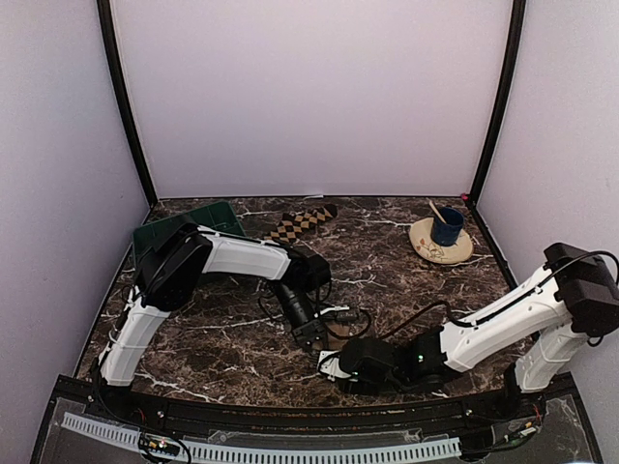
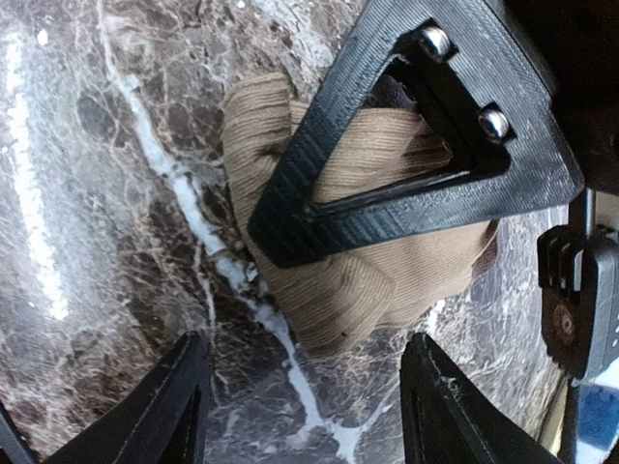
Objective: Roll the socks
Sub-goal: Roll the sock at the center of the board.
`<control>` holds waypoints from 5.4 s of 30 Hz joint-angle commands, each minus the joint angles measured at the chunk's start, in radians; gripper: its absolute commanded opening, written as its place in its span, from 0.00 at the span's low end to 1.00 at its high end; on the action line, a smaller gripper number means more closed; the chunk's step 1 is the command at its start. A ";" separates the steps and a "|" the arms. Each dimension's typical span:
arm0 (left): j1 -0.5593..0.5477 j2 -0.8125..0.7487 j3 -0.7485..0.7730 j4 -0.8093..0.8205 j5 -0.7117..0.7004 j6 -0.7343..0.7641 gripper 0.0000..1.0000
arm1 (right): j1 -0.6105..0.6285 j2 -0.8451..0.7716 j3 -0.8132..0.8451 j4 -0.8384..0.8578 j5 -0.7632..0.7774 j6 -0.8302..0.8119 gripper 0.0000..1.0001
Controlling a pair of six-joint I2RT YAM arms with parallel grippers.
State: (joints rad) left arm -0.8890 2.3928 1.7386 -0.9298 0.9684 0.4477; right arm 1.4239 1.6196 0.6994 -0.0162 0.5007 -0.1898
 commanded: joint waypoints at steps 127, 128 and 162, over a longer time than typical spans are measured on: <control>0.084 -0.068 -0.220 0.186 -0.108 -0.152 0.09 | -0.036 0.096 0.194 -0.228 -0.106 0.391 0.10; 0.083 -0.068 -0.223 0.187 -0.111 -0.156 0.09 | -0.030 0.098 0.193 -0.228 -0.099 0.396 0.10; 0.101 -0.346 -0.374 0.503 -0.041 -0.372 0.22 | -0.020 -0.057 -0.125 0.094 -0.186 0.778 0.00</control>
State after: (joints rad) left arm -0.7948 2.1395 1.3952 -0.5087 0.9287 0.1234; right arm 1.4178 1.5925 0.6373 0.0635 0.3923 0.5171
